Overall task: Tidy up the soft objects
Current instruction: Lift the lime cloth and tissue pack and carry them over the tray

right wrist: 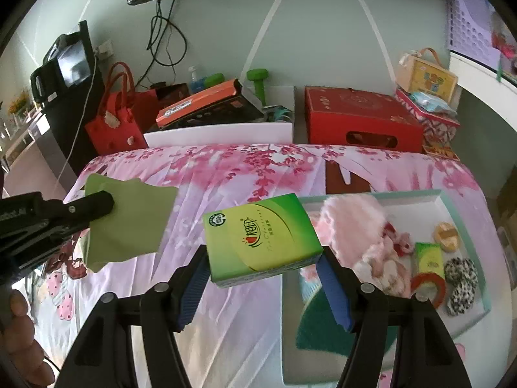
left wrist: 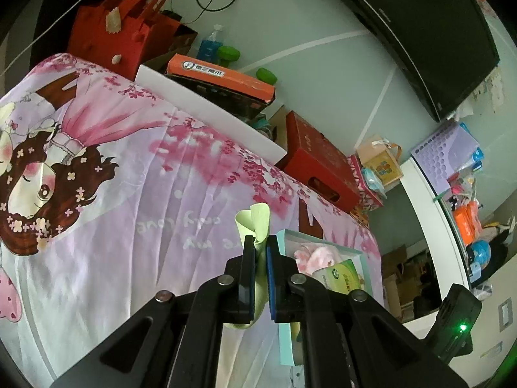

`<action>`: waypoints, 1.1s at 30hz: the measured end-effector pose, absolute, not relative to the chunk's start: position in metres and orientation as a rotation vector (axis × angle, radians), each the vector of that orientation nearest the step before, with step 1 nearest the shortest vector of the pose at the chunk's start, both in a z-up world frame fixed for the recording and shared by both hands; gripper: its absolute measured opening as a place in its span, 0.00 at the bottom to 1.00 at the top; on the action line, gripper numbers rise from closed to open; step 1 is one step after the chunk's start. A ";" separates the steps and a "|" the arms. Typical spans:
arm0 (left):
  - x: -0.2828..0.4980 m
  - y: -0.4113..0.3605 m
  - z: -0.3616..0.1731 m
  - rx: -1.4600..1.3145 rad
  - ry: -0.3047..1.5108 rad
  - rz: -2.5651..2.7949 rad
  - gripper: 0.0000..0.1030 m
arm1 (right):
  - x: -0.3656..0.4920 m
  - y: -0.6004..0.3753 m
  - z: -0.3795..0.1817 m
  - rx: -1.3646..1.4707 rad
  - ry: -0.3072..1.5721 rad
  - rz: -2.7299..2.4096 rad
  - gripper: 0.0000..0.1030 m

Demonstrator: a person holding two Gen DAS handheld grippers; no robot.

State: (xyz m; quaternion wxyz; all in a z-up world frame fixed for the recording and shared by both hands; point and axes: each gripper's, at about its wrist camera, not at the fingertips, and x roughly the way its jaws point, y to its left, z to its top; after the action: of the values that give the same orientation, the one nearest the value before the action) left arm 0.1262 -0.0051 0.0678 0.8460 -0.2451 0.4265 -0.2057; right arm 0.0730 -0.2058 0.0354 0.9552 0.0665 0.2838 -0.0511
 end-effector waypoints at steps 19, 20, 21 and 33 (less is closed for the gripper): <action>0.117 -0.001 0.073 -0.498 0.897 -0.420 0.06 | 0.052 -0.223 0.029 0.194 0.595 -0.136 0.67; 0.117 -0.001 0.074 -0.497 0.892 -0.422 0.06 | 0.052 -0.224 0.029 0.196 0.595 -0.137 0.67; 0.117 -0.002 0.075 -0.496 0.888 -0.425 0.06 | 0.052 -0.225 0.029 0.199 0.594 -0.138 0.67; 0.112 -0.046 0.095 -0.425 0.797 -0.525 0.06 | 0.033 -0.273 0.036 0.270 0.538 -0.269 0.67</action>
State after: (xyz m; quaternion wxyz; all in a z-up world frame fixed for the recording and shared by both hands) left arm 0.1119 -0.0456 0.0947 0.8666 -0.2031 0.3807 -0.2507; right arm 0.0333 -0.2729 0.0365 0.9462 0.1324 0.2641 -0.1322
